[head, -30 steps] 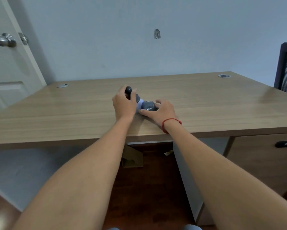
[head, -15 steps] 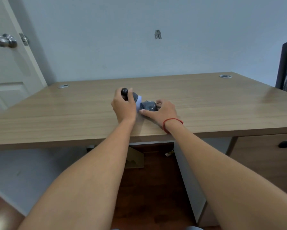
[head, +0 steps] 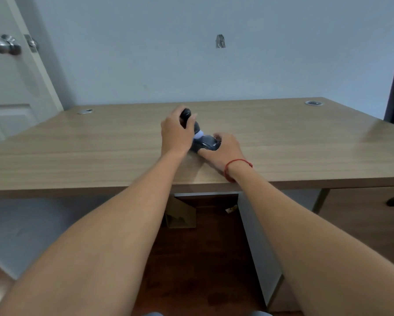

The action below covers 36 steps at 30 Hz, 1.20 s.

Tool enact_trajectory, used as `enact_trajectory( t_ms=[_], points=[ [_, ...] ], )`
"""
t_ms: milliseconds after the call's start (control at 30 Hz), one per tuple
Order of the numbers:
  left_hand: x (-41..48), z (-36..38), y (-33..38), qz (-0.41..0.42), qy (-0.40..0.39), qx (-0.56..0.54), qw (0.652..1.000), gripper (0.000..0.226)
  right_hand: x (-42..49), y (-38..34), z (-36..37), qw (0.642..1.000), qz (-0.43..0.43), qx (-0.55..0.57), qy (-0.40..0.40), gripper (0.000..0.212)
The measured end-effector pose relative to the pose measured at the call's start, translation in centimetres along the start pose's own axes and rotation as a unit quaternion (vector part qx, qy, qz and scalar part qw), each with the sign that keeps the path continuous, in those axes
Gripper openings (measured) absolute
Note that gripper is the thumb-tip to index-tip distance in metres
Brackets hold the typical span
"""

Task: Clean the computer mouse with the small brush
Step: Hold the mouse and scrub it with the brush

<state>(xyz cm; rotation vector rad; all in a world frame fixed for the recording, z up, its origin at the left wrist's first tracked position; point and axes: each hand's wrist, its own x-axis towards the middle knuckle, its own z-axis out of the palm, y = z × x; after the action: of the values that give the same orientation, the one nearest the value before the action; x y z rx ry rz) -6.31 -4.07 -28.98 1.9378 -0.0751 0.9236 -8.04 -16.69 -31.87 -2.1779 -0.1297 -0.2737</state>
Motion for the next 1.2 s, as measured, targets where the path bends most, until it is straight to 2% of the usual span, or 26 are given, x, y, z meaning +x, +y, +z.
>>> enact_trajectory(
  t_ms=[100, 200, 233, 367, 500, 600, 667, 800, 933, 1067, 1200],
  points=[
    [-0.3, -0.3, -0.9, -0.026, 0.060, 0.030, 0.997, 0.010, -0.2, -0.1, -0.2, 1.000, -0.005, 0.005, -0.003, 0.062],
    [-0.5, -0.3, -0.4, -0.017, 0.088, -0.042, 0.995, 0.012, -0.2, -0.3, 0.0, 1.000, -0.004, -0.011, -0.003, 0.068],
    [-0.5, -0.3, -0.4, -0.010, 0.079, -0.044, 0.996, 0.012, 0.0, -0.3, 0.1, 1.000, -0.002, -0.015, -0.004, 0.068],
    [0.3, -0.9, -1.0, -0.009, 0.023, 0.067, 0.997, 0.011, 0.2, 0.1, -0.3, 0.999, -0.027, -0.017, -0.030, 0.064],
    [0.7, -0.9, 0.0, -0.008, 0.022, -0.018, 1.000, 0.009, 0.1, 0.1, -1.3, 0.995, -0.044, -0.004, -0.091, 0.065],
    [0.0, -0.9, -0.5, -0.008, -0.011, 0.028, 1.000, 0.008, 0.2, -0.1, -1.9, 0.991, -0.049, -0.022, -0.121, 0.064],
    [0.3, -1.3, -0.7, -0.019, 0.001, 0.066, 0.998, 0.011, 0.2, -0.2, -2.2, 0.990, -0.049, -0.029, -0.130, 0.064],
    [0.8, -1.7, 0.1, -0.004, -0.021, -0.007, 1.000, 0.011, 0.4, -0.4, -2.6, 0.987, -0.045, -0.031, -0.149, 0.063],
    [1.1, -2.3, -1.3, -0.024, -0.051, 0.109, 0.992, 0.016, 0.7, -0.3, -2.9, 0.985, -0.045, -0.026, -0.165, 0.060],
    [0.4, -2.7, -1.7, -0.054, -0.011, 0.041, 0.998, 0.013, 1.0, -0.3, -3.1, 0.984, -0.031, -0.027, -0.176, 0.062],
    [-0.4, -2.5, -1.8, -0.045, -0.040, 0.021, 0.998, 0.012, 1.4, -0.3, -2.9, 0.988, -0.007, -0.038, -0.152, 0.070]
  ],
)
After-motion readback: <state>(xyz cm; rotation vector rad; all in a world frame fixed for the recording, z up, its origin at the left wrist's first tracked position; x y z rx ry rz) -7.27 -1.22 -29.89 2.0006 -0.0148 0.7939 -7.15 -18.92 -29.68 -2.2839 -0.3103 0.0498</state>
